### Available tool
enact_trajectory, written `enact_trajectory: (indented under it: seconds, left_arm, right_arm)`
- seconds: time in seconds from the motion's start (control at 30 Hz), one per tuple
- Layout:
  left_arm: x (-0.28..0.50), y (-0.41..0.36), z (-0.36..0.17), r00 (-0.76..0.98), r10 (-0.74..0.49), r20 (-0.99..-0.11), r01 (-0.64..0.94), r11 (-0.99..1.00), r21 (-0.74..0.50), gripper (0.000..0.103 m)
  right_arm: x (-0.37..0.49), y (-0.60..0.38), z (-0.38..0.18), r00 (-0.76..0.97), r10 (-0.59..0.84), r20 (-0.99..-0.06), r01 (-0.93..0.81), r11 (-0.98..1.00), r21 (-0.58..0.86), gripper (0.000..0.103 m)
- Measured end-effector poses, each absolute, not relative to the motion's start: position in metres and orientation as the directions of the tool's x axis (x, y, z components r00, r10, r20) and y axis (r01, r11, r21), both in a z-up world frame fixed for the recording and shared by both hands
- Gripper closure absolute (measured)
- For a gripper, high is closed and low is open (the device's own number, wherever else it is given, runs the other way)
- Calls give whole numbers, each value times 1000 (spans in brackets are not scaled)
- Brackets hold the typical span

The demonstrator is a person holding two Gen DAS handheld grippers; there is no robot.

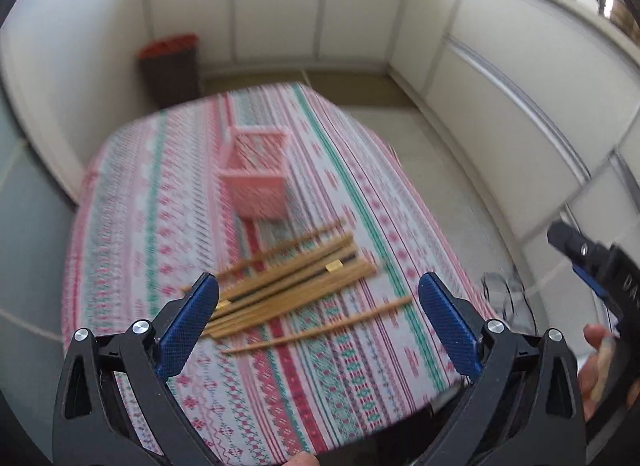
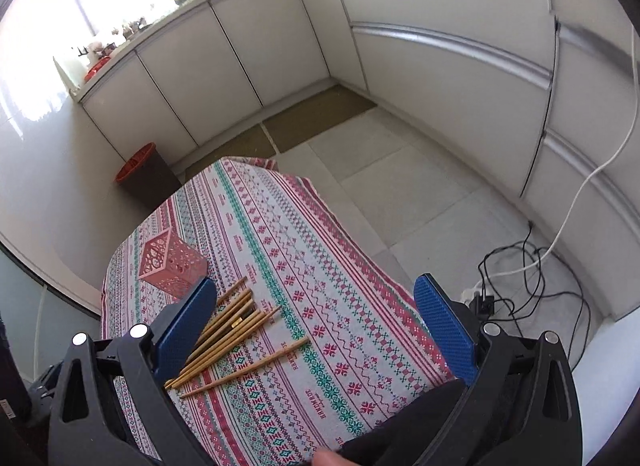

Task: Organize utensils
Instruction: 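Lower the left tool onto the wooden chopstick pile and grasp one chopstick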

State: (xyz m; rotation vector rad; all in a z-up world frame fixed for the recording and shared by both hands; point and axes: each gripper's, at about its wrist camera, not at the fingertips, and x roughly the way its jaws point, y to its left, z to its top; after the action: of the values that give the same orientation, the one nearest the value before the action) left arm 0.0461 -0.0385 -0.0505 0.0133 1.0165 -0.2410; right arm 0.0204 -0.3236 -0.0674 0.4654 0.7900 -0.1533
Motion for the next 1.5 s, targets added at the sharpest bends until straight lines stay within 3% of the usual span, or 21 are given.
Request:
enact_trajectory:
  seconds: [0.23,0.43,0.47,0.6,0.8,1.2,1.43,1.5]
  left_arm:
    - [81,-90,-114,327,-223,-918,448,892,-57,7]
    - [127,-120,-142,231,-190,-954,509,860,-47,8]
    - [138,-122,-148,207,-175,-963,500,864,-49,11]
    - [180,-131,-170,121,-133,-984,498,865,-56,45]
    - [209,-144,-188,83,-73,-994,535,845,-18,74]
    - [218,-164,-193,125,86,-988,608,781,144,79]
    - [236,-158,-202,65,101,-993,630,768,119,82]
    - [242,-158,-204,43,80,-996,625,775,90,90]
  right_arm:
    - [52,-359,-117,642,196,-741,316,813,489,7]
    - [75,-374,-146,582,279,-764,332,776,537,7]
    - [78,-378,-151,570,287,-770,350,763,544,7]
    - [83,-390,-166,544,329,-772,398,708,583,7]
    - [97,-383,-176,502,338,-796,385,737,555,7]
    - [104,-384,-187,473,385,-793,406,703,584,7]
    - [105,-380,-186,469,385,-795,395,714,578,7]
    - [105,-379,-186,468,389,-793,390,714,581,7]
